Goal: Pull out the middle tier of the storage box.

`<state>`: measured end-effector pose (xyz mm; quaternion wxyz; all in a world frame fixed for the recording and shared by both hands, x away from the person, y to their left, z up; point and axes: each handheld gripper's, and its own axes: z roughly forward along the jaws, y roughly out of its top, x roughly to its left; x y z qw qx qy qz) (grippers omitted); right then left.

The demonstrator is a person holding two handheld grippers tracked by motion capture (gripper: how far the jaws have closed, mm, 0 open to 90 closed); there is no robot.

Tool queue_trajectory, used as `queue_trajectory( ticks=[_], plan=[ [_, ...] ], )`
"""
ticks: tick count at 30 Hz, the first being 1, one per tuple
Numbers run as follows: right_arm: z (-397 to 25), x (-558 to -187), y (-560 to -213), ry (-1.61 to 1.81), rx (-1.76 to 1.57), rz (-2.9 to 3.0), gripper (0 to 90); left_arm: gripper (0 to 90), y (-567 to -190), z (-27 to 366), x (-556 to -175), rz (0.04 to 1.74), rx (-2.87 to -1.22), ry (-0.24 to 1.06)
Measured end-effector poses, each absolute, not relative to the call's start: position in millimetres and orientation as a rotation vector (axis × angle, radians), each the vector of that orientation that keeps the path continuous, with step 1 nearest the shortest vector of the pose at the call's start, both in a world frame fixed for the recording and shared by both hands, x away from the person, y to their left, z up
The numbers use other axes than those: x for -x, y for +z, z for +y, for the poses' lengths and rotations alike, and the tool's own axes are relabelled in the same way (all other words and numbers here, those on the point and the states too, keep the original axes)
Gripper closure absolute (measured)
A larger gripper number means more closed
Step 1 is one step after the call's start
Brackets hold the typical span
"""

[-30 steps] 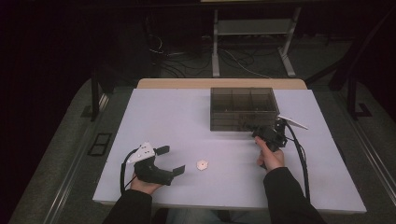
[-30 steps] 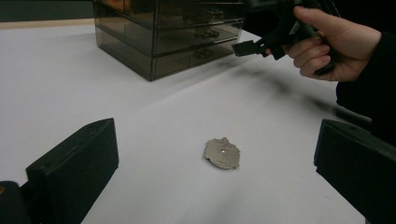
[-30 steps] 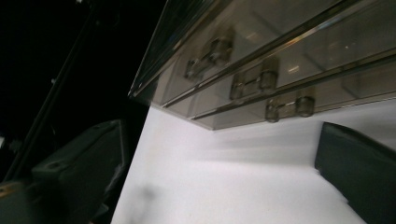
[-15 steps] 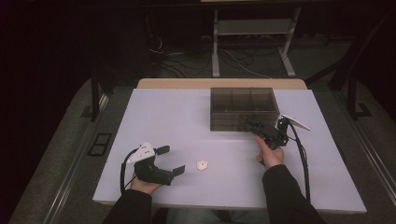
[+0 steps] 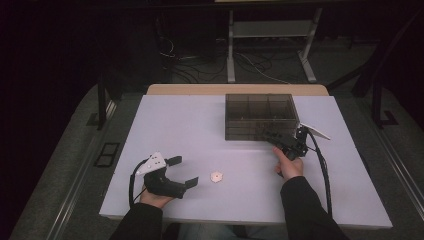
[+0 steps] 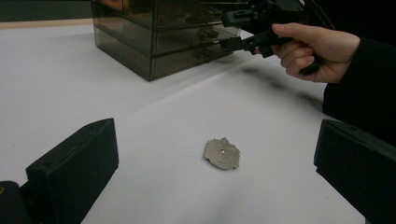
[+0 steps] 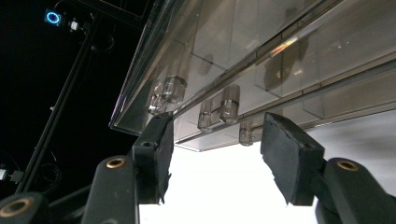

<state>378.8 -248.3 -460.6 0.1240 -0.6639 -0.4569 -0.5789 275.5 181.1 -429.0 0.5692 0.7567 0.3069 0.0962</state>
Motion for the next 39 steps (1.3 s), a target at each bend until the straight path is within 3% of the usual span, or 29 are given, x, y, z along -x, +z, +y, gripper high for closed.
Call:
queue_trajectory(
  ticks=[14,26,39],
  plan=[
    [-244.8,-383.4,-469.3,-1.660,1.954,-1.261,56.5,0.0,-429.4,181.3,-276.0,0.718,-1.782,0.220],
    [-245.0,-385.6,-472.3,-1.634,1.964,-1.153,73.9,0.0,-429.6,181.4,-276.6,0.719,-1.786,0.216],
    [-241.1,-383.3,-471.1,-1.640,1.990,-1.077,79.5,0.0,-429.9,181.3,-276.9,0.716,-1.787,0.215]
  ],
)
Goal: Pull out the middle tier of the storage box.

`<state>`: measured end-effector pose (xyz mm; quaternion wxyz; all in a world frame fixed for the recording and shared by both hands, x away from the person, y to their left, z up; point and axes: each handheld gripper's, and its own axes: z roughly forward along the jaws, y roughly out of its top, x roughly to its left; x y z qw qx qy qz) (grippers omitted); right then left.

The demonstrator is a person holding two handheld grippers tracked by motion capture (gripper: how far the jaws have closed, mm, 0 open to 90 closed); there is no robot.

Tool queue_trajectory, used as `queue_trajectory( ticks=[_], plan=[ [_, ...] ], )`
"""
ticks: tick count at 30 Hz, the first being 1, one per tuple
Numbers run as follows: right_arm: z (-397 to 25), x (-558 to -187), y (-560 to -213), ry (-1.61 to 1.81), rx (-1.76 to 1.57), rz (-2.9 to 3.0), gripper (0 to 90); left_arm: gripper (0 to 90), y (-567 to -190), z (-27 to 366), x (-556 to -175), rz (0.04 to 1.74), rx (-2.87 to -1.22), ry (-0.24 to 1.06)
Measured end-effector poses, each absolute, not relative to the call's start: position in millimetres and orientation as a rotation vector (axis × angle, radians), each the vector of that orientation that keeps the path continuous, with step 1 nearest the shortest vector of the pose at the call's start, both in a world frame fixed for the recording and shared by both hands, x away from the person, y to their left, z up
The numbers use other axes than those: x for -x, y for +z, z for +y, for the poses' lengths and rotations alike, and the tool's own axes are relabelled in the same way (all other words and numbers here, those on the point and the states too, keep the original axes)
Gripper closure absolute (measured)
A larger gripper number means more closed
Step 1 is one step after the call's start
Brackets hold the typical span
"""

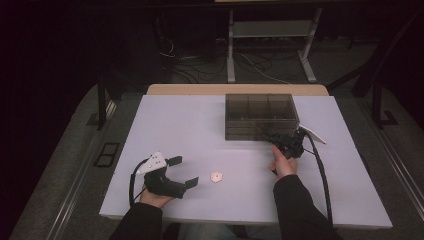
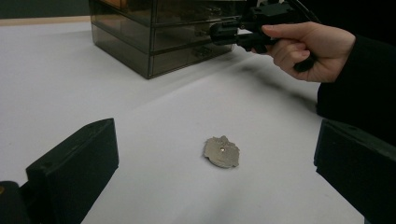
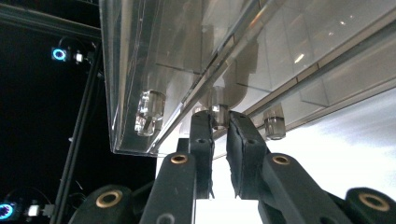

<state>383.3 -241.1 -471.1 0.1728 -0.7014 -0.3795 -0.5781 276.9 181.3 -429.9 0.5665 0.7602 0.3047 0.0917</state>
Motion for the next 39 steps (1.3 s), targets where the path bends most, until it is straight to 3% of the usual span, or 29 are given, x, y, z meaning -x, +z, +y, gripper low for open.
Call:
queue_trajectory(
  ticks=[39],
  plan=[
    [-237.4,-366.9,-472.5,-1.633,1.998,-0.990,81.1,0.0,-430.7,181.7,-277.4,0.722,-1.792,0.213]
  ],
)
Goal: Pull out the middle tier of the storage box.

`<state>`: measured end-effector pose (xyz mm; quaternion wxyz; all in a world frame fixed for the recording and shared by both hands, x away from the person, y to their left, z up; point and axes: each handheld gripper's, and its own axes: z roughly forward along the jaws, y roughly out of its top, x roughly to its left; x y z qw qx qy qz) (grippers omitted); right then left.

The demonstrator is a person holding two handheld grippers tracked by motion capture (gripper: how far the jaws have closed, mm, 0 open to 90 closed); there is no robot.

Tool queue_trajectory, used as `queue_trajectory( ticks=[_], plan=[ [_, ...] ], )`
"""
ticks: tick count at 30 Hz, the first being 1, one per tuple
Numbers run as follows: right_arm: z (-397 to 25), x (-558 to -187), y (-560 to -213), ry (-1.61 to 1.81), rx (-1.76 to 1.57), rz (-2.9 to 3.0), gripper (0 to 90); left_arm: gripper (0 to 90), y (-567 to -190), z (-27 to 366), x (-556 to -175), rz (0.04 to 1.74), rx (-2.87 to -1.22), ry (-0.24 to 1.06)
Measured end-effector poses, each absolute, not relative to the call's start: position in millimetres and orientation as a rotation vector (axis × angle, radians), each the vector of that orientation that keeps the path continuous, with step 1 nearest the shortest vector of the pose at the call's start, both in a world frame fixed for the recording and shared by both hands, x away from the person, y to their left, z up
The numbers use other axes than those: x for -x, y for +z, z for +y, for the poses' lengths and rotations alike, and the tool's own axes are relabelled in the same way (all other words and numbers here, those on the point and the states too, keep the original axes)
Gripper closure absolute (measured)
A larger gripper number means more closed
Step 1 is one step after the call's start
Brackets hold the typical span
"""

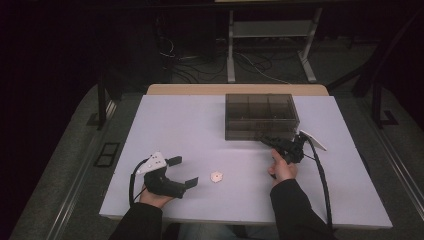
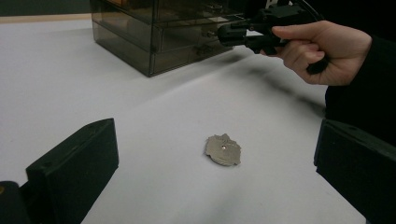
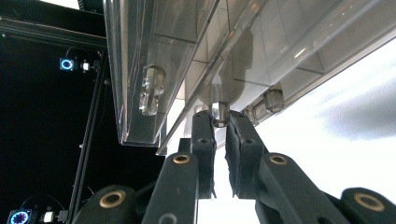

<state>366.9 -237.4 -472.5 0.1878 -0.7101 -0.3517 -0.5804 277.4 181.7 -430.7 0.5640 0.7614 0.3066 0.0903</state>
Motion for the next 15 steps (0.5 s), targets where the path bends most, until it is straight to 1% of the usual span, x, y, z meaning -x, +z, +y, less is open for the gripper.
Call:
queue_trajectory(
  ticks=[15],
  plan=[
    [-237.1,-358.4,-473.1,-1.636,1.993,-0.994,81.0,0.0,-430.8,181.8,-277.5,0.722,-1.791,0.213]
  ],
)
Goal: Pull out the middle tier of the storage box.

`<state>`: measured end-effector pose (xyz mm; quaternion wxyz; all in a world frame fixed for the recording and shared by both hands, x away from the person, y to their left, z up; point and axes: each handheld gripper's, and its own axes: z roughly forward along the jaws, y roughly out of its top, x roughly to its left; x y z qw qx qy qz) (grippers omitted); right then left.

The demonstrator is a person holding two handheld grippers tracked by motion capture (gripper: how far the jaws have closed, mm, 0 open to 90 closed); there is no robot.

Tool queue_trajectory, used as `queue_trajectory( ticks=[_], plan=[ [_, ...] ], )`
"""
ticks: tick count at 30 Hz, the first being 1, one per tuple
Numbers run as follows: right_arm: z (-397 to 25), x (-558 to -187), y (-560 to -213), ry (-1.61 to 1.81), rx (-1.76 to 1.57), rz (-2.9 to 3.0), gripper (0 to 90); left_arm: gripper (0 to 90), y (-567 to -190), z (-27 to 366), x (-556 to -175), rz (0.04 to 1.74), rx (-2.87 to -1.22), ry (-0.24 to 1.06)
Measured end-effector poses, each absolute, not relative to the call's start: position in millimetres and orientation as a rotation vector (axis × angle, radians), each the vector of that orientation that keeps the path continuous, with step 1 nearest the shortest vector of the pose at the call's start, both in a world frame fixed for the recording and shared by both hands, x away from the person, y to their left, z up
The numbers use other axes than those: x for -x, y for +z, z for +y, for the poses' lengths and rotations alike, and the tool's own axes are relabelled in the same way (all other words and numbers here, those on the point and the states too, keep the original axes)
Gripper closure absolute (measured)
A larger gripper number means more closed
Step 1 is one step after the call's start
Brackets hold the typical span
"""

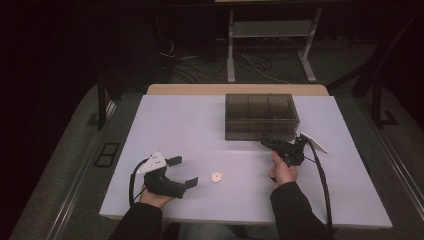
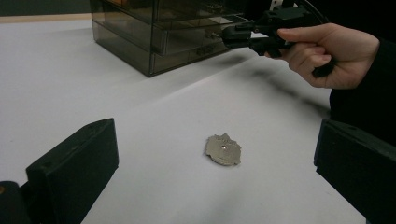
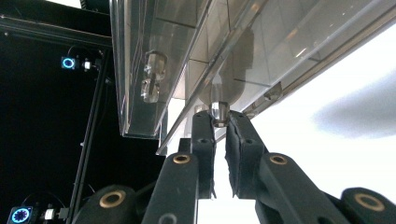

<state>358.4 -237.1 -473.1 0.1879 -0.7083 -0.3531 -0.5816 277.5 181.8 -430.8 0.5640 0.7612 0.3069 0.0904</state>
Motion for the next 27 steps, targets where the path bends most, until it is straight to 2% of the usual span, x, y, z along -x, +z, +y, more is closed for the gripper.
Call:
queue_trajectory(
  ticks=[19,27],
  plan=[
    [-235.3,-348.9,-472.7,-1.643,1.999,-1.001,80.7,0.0,-430.9,181.6,-277.6,0.722,-1.792,0.213],
    [-234.6,-348.5,-471.5,-1.638,2.024,-1.013,76.0,0.0,-430.9,181.7,-277.6,0.722,-1.793,0.213]
  ],
)
